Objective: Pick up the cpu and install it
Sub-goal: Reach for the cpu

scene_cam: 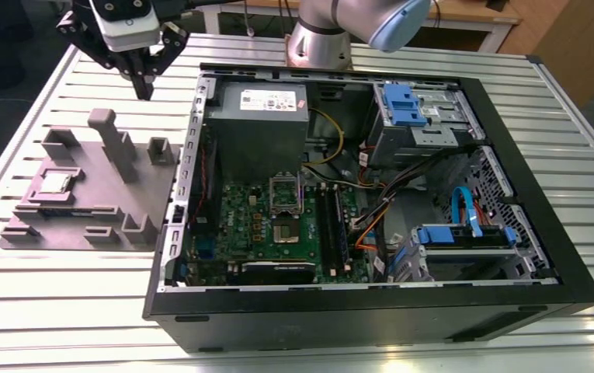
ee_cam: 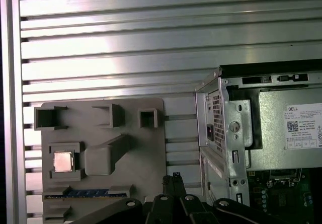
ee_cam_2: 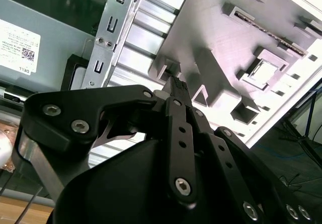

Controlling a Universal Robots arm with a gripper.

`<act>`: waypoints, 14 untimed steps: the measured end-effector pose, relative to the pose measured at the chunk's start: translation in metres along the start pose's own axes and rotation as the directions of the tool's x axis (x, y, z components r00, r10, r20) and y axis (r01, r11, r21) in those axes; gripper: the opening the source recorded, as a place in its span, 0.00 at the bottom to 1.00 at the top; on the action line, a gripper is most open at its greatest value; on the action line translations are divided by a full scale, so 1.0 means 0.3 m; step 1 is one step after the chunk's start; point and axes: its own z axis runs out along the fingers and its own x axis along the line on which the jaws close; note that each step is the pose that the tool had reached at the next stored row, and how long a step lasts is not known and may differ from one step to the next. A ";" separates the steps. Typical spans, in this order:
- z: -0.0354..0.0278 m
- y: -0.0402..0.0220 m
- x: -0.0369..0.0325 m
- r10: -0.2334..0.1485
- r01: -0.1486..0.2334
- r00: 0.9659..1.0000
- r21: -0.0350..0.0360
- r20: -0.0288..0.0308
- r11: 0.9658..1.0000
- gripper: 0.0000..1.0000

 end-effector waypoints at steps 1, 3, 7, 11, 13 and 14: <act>0.000 0.000 0.002 0.000 0.000 1.000 0.000 0.000 1.000 0.11; 0.000 0.000 0.005 0.000 0.000 1.000 0.000 0.000 1.000 0.11; 0.001 -0.001 0.011 0.000 0.000 1.000 0.000 0.000 1.000 0.11; 0.002 -0.001 0.017 0.000 0.000 1.000 0.000 0.000 1.000 0.11; 0.002 -0.002 0.020 0.000 0.000 1.000 0.000 0.000 1.000 0.11; 0.002 -0.002 0.022 0.000 0.000 1.000 0.000 0.000 1.000 0.11</act>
